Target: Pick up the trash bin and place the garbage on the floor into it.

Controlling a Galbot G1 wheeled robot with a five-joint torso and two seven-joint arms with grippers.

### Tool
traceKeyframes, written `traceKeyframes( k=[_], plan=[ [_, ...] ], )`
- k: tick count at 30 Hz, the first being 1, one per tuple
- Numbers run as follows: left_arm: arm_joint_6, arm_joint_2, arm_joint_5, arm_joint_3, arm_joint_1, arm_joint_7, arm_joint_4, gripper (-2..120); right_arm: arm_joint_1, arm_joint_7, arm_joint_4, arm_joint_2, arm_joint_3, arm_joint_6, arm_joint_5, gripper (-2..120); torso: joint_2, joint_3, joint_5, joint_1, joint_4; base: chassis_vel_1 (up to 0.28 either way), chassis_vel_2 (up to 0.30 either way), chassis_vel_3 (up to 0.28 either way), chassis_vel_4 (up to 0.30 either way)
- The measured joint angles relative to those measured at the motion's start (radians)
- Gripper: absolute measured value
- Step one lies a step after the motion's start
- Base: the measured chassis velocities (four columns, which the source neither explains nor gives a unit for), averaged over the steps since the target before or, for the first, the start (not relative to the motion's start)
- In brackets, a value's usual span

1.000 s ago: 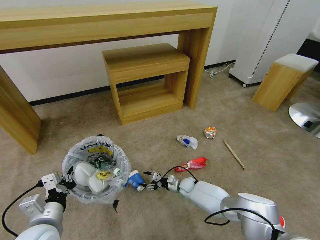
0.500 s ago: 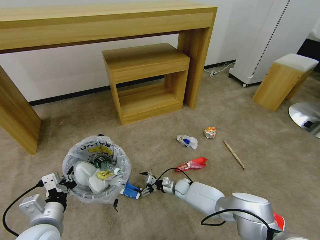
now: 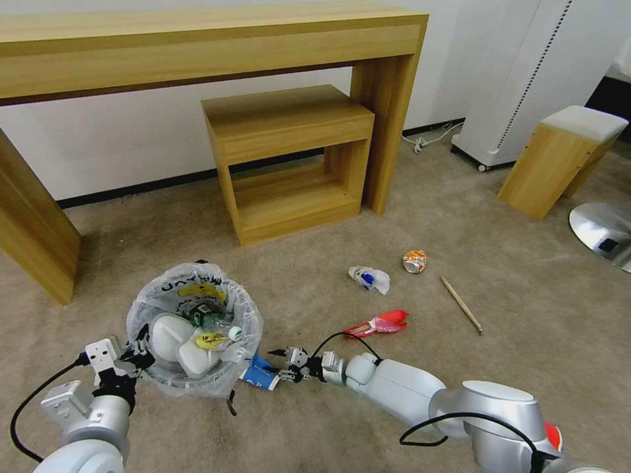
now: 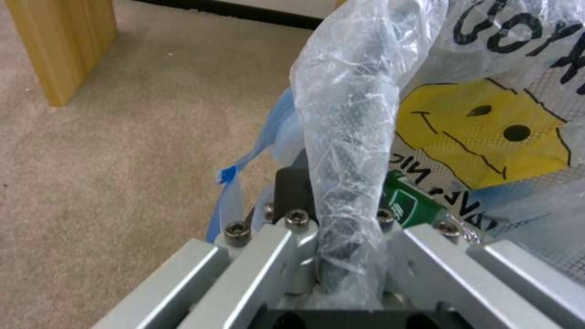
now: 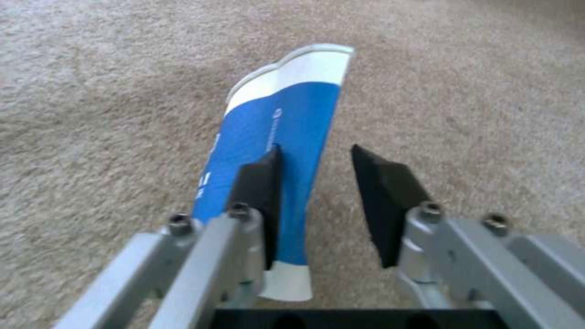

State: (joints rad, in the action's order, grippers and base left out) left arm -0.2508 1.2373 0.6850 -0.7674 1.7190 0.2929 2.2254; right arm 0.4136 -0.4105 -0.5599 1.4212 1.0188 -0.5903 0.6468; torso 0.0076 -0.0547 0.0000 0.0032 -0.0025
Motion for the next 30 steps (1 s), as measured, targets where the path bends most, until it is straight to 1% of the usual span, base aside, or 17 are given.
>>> traceKeyframes(
  k=[2, 3, 4, 5, 6, 7, 8, 23, 28, 29, 30],
  plan=[
    [0.000, 0.002, 0.000, 0.002, 0.001, 0.000, 0.002, 1, 0.003, -0.004, 0.000, -0.001, 0.000, -0.002, 0.000, 21, 0.000, 0.000, 0.0000, 0.000, 0.0000, 0.000, 0.000, 0.000, 0.000],
    [0.000, 0.002, 0.000, 0.002, 0.001, 0.000, 0.002, 1, 0.003, -0.004, 0.000, -0.001, 0.000, -0.002, 0.000, 21, 0.000, 0.000, 0.0000, 0.000, 0.0000, 0.000, 0.000, 0.000, 0.000],
    [0.000, 0.002, 0.000, 0.003, 0.004, 0.000, 0.003, 1, 0.005, -0.007, 0.000, -0.001, 0.000, -0.005, 0.000, 13, 0.000, 0.000, 0.0000, 0.000, 0.0000, 0.000, 0.000, 0.000, 0.000],
    [0.000, 0.003, 0.000, 0.004, 0.004, 0.000, 0.003, 1, 0.006, -0.008, 0.001, -0.001, 0.000, -0.007, 0.000, 9, 0.000, 0.000, 0.0000, 0.000, 0.0000, 0.000, 0.000, 0.000, 0.000],
    [0.000, 0.003, 0.000, 0.004, 0.005, 0.000, 0.003, 1, 0.007, -0.009, 0.001, -0.001, 0.000, -0.008, 0.000, 3, 0.000, 0.000, 0.0000, 0.000, 0.0000, 0.000, 0.000, 0.000, 0.000],
    [0.000, 0.003, 0.000, 0.004, 0.005, 0.000, 0.003, 1, 0.007, -0.009, 0.001, -0.001, 0.000, -0.008, 0.000, 3, 0.000, 0.000, 0.0000, 0.000, 0.0000, 0.000, 0.000, 0.000, 0.000],
    [0.000, 0.003, 0.000, 0.005, 0.005, 0.000, 0.003, 1, 0.007, -0.010, 0.005, -0.001, 0.001, -0.011, 0.000, 0, 0.000, 0.000, 0.0000, 0.000, 0.0001, 0.000, 0.000, 0.000, 0.000],
    [0.000, -0.003, 0.003, 0.003, 0.000, -0.001, -0.013, 1, 0.016, -0.017, 0.001, 0.000, 0.004, -0.019, 0.009, 0, 0.000, 0.000, 0.0001, 0.000, 0.0000, 0.000, 0.000, 0.000, 0.000],
    [0.001, -0.008, 0.003, 0.001, -0.007, -0.001, -0.035, 1, 0.008, -0.017, -0.058, -0.034, -0.001, -0.017, 0.034, 0, 0.000, 0.000, -0.0002, 0.000, 0.0000, 0.000, 0.000, 0.000, 0.000],
    [0.001, -0.010, 0.004, 0.001, -0.010, -0.001, -0.042, 1, 0.004, -0.011, -0.094, -0.052, -0.003, -0.012, 0.047, 0, 0.000, 0.000, -0.0002, 0.000, 0.0000, 0.000, 0.000, 0.000, 0.000],
    [0.002, -0.013, 0.004, 0.001, -0.014, -0.001, -0.053, 1, 0.000, 0.001, -0.156, -0.084, -0.006, -0.002, 0.067, 0, 0.000, 0.000, 0.0000, 0.000, 0.0001, 0.000, 0.000, 0.000, 0.000]
  ],
)
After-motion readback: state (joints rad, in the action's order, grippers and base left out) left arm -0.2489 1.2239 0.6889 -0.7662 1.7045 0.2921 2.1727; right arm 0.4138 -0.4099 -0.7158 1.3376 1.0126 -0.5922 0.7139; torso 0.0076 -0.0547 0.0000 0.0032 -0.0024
